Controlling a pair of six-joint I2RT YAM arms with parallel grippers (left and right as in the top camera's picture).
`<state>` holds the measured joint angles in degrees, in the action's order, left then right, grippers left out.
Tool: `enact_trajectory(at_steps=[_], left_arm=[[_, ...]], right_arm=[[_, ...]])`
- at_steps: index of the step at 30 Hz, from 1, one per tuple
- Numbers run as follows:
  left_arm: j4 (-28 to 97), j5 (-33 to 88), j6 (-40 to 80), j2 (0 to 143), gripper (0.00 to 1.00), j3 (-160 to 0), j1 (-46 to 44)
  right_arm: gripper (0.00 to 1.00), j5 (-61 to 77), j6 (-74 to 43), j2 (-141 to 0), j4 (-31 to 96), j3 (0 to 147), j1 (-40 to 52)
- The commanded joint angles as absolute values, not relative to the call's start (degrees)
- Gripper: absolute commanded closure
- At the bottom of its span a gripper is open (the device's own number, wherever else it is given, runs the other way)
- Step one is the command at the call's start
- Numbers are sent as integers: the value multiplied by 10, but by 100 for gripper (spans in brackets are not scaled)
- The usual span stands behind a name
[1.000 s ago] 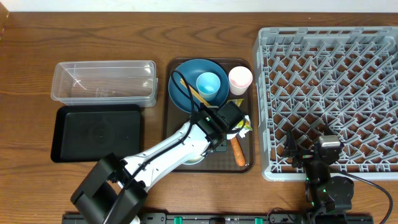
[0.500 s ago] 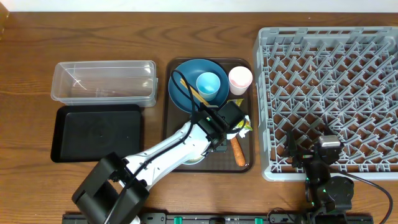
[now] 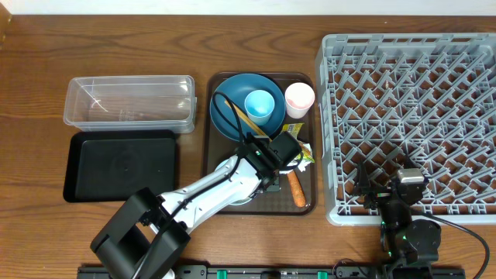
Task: Sort waste into correct bins and load items into the dishwasher rack
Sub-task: 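Grasp the rim of the white rice bowl with the left gripper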
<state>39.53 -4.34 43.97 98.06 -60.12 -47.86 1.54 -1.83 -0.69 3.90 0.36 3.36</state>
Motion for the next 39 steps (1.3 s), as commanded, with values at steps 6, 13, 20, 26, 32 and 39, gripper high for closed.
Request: enact_trajectory(at_steps=[6, 13, 20, 26, 32, 39], left_arm=[[384, -56, 449, 990, 55, -595, -480], [385, -56, 449, 990, 70, -595, -480], [394, -56, 449, 990, 77, -595, -480], [394, -56, 449, 990, 86, -595, -480], [394, -56, 449, 990, 94, -595, -479], [397, -56, 449, 986, 94, -595, -479]], right_arm=[[1, 18, -8, -3, 41, 3, 36], [1, 17, -8, -3, 41, 3, 36], [1, 17, -8, -3, 41, 3, 36], [1, 17, -8, -3, 41, 3, 36], [1, 17, -8, -3, 41, 3, 36], [1, 18, -8, -3, 41, 3, 36]])
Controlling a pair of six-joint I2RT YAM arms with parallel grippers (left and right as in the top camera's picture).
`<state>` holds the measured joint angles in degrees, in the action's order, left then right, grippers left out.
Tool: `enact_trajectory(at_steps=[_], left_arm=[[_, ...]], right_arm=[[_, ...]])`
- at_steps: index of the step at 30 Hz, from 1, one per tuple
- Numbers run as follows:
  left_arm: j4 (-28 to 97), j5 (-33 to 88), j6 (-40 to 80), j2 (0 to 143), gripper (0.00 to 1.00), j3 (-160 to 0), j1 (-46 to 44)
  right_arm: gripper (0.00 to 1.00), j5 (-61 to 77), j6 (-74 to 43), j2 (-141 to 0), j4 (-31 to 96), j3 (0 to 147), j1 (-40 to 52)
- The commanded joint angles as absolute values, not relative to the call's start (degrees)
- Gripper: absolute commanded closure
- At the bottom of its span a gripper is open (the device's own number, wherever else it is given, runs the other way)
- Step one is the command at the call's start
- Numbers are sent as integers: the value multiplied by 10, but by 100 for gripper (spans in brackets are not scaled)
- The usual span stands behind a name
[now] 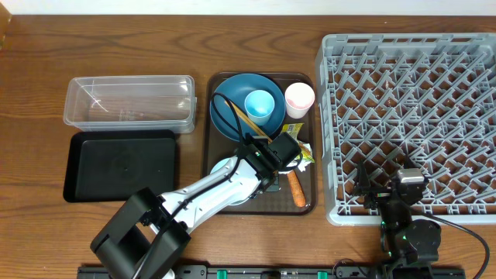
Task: Sort waste into correct bins and load items into the dishwasher rack
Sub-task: 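Grasp the rim of the white rice bowl with the left gripper, then lift the bowl and carry it left over the black tray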
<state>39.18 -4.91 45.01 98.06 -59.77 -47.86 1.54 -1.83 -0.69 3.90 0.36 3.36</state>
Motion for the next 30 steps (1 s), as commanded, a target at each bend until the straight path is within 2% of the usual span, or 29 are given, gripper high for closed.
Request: enact_trajectory(at_steps=[1, 17, 30], left_arm=[[398, -56, 449, 985, 94, -595, -479], [402, -61, 377, 863, 94, -596, -467], [455, -60, 315, 774, 94, -596, -385]], right_arm=[[1, 18, -8, -3, 41, 3, 36], [1, 17, -8, -3, 41, 3, 36], [1, 17, -8, -3, 41, 3, 36]])
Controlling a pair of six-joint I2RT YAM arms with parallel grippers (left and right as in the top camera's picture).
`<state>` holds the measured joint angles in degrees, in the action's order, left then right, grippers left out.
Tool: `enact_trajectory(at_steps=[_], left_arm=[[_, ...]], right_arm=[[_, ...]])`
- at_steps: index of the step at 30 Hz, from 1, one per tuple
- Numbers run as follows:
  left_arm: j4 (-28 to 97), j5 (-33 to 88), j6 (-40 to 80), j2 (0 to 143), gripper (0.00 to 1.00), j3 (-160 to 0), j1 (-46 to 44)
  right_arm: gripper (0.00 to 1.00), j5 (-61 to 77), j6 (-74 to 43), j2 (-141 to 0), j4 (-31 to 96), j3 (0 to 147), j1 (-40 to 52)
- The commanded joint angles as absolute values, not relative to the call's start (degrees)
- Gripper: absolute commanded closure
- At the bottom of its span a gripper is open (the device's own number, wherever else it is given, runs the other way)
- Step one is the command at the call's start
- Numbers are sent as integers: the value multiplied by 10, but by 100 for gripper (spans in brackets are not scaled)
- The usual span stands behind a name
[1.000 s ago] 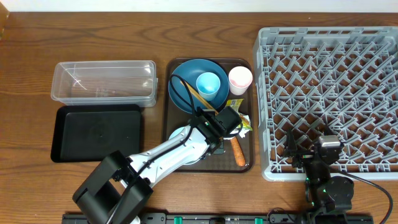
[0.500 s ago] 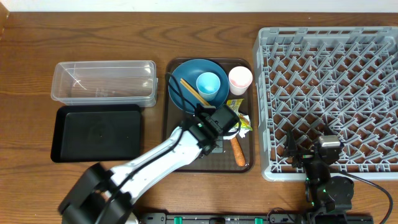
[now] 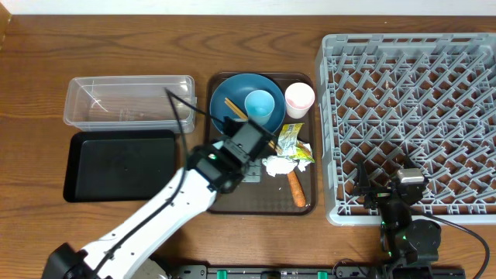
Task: Sort waste into correct bins and load items into the dishwasher rack
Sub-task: 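Lift the bowl and carry it left over the black tray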
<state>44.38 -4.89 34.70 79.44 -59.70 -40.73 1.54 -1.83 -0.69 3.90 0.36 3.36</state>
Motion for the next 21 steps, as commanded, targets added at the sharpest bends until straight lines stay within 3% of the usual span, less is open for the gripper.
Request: enact_trajectory(at_steps=[1, 9, 21], left_arm=[[461, -60, 309, 769, 94, -597, -375], [502, -60, 252, 728, 94, -597, -260], [498, -1, 190, 718, 94, -597, -5]], right_arm=[[1, 17, -8, -3, 41, 3, 36], [1, 18, -8, -3, 41, 3, 36], [1, 17, -8, -3, 41, 3, 36]])
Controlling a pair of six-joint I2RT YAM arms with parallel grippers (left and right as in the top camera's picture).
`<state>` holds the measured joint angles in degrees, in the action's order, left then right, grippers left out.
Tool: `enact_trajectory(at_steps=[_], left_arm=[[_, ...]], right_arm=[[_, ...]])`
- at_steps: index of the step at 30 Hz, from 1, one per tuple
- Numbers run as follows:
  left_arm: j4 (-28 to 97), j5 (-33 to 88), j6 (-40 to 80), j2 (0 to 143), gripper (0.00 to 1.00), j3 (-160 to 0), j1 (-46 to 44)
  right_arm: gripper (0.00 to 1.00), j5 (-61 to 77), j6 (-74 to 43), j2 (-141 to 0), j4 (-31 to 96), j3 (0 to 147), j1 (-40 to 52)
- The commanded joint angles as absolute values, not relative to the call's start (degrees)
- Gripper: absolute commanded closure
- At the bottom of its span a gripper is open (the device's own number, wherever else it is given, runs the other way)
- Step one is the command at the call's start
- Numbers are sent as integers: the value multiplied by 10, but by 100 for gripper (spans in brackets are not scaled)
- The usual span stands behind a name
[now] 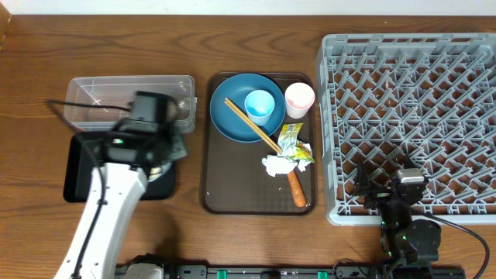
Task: Sort waste into correct bins and load items into the dishwasher rack
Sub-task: 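Lift the bowl and carry it left over the black tray, then tilt the bowl with the left gripper to pour rice onto the black tray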
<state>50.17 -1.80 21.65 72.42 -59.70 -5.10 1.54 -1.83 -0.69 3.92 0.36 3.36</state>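
Observation:
My left gripper (164,147) hangs over the right end of the black tray (101,167), just in front of the clear bin (128,101). A pale round piece (160,168) shows under it and it appears shut on that piece; the fingers are blurred. On the brown tray (221,186) lie a blue plate (232,116) with a light blue cup (260,105) and chopsticks (252,124), a white cup (299,99), a yellow wrapper (293,139), crumpled paper (279,164) and a carrot (297,187). My right gripper (366,182) rests low at the front of the grey rack (411,108), fingers together.
The grey rack fills the right side of the table. The clear bin and the black tray stand side by side at the left. Bare wood lies between the black tray and the brown tray, and along the front edge.
My left arm has moved from the brown tray's left part to over the black tray's right end. The pale piece is now with it there. The right arm has not moved.
At first my left gripper reached into the brown tray by the wrapper and carrot, above a pale round piece, and stayed there. Then it stood at the tray's left part with the piece. Now that corner of the tray is bare and the piece is over the black tray.

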Motion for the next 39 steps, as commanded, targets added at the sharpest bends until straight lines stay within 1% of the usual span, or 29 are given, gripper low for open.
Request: enact_trajectory(at_steps=[1, 4, 15, 20, 24, 28, 31, 39], left_arm=[[493, 6, 185, 718, 94, -597, 13], [474, 43, 168, 718, 94, -597, 71], [425, 266, 148, 720, 94, -590, 260], [366, 369, 148, 720, 94, -542, 321], [284, 455, 149, 722, 94, -470, 373], [231, 514, 151, 728, 94, -425, 425], [216, 557, 154, 735, 94, -415, 458], [201, 654, 170, 745, 94, -415, 512]], right_arm=[[1, 18, -8, -3, 41, 3, 36], [1, 18, -8, -3, 41, 3, 36], [1, 17, -8, -3, 41, 3, 36], [1, 17, -8, -3, 41, 3, 36], [1, 17, -8, -3, 41, 3, 36], [1, 17, -8, -3, 41, 3, 36], [1, 18, -8, -3, 41, 3, 36], [1, 17, -8, -3, 41, 3, 36]])
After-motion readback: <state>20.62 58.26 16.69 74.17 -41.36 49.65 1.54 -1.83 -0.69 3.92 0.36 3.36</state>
